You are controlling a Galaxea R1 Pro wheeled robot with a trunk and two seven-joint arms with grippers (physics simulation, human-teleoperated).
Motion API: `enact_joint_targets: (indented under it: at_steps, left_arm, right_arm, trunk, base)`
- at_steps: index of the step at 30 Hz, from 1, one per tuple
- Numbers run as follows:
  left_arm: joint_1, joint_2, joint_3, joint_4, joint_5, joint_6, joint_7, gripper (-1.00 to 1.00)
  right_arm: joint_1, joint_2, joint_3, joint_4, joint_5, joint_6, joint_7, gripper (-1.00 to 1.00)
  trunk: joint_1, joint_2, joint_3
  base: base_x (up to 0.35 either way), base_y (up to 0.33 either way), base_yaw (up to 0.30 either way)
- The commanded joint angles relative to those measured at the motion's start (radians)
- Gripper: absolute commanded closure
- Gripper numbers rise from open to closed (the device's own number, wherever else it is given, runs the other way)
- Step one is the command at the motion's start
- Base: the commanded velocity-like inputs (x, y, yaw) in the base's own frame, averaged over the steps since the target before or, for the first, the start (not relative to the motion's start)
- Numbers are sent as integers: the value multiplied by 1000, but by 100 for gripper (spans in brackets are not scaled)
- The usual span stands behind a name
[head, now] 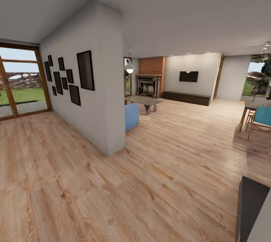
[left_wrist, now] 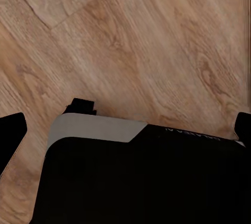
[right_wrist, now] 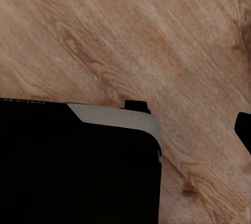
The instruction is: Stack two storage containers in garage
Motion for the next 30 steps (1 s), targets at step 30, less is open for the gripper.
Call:
enact_joint_targets:
  at_steps: [30]
  left_arm:
    - [0,-2,-8,0,11,-9,3,-100]
  right_arm:
    - [-2,2,11,3,4,1,-12,-100]
  trunk:
    - [1,-1,-1]
  base:
    - [331,0,-91]
